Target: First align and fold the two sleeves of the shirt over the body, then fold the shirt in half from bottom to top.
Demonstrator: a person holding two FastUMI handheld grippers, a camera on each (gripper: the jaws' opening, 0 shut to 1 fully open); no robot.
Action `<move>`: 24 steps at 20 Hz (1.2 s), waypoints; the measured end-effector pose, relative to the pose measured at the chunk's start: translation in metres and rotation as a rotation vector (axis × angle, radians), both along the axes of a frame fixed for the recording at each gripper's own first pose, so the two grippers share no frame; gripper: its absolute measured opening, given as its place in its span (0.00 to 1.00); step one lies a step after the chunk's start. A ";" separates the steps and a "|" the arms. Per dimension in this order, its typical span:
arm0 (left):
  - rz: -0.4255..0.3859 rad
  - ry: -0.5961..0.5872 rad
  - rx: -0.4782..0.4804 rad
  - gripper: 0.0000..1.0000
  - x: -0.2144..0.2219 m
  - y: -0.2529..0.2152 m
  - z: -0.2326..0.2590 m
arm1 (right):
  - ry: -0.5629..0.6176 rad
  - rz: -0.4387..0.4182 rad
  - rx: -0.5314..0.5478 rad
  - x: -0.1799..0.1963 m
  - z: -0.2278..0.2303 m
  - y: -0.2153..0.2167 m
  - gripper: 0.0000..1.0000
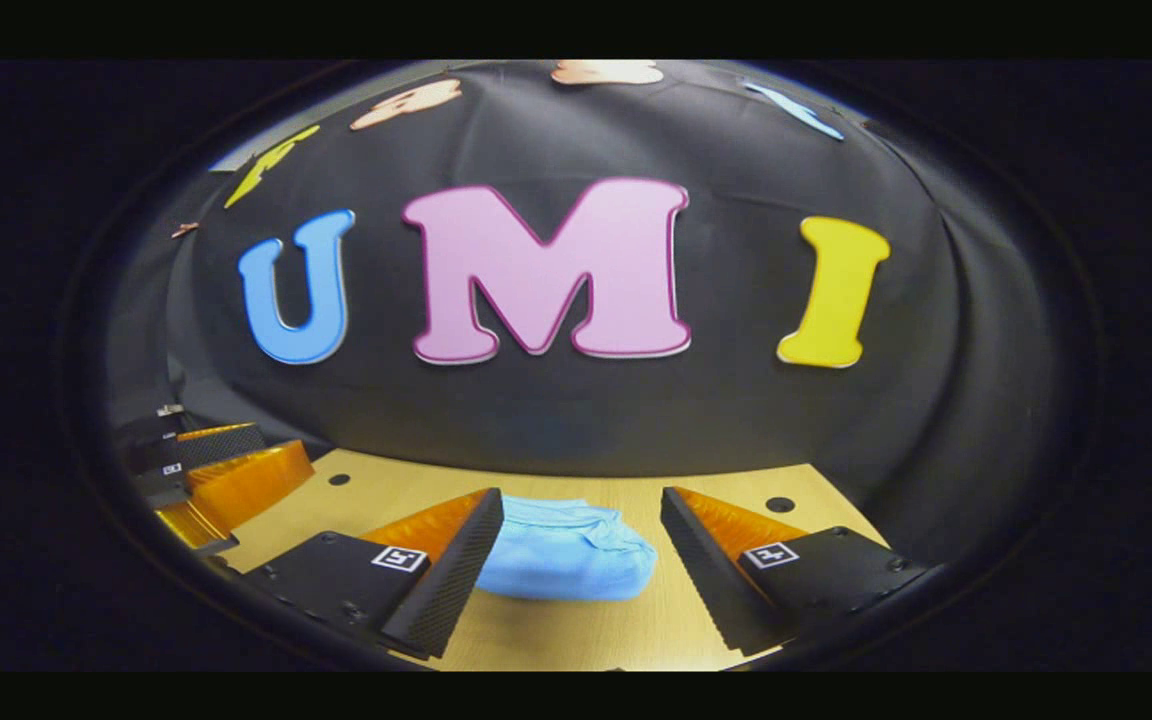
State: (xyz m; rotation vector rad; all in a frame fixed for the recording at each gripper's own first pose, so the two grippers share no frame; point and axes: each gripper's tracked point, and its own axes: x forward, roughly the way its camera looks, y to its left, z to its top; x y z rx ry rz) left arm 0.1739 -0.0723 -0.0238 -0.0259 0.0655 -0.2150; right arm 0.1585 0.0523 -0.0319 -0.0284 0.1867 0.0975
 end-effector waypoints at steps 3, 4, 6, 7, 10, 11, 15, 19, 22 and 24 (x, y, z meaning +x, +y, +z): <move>-0.005 -0.045 0.017 0.98 -0.053 0.003 0.034 | -0.041 0.001 0.015 -0.059 0.026 0.001 0.98; -0.008 -0.057 0.004 0.98 -0.071 0.000 0.049 | -0.058 -0.001 0.019 -0.078 0.032 -0.001 0.98; -0.015 -0.074 -0.021 0.98 -0.107 -0.001 0.060 | -0.090 -0.008 0.042 -0.117 0.040 -0.004 0.98; -0.014 -0.081 -0.021 0.98 -0.123 0.002 0.064 | -0.107 -0.010 0.054 -0.134 0.046 -0.004 0.98; 0.012 -0.084 0.001 0.97 -0.165 0.013 0.064 | -0.145 -0.031 0.071 -0.178 0.057 -0.013 0.98; 0.013 -0.084 0.001 0.98 -0.181 0.014 0.065 | -0.157 -0.041 0.067 -0.191 0.060 -0.016 0.98; 0.003 -0.097 -0.006 0.98 -0.232 0.015 0.064 | -0.201 -0.076 0.042 -0.237 0.065 -0.030 0.98; -0.014 -0.085 -0.014 0.98 -0.264 0.010 0.051 | -0.176 -0.115 0.056 -0.269 0.050 -0.039 0.98; -0.020 -0.057 -0.013 0.94 -0.274 0.008 0.033 | -0.171 -0.074 0.063 -0.283 0.040 -0.022 0.98; -0.027 -0.052 -0.002 0.94 -0.280 0.006 0.029 | -0.169 -0.053 0.035 -0.287 0.039 -0.018 0.98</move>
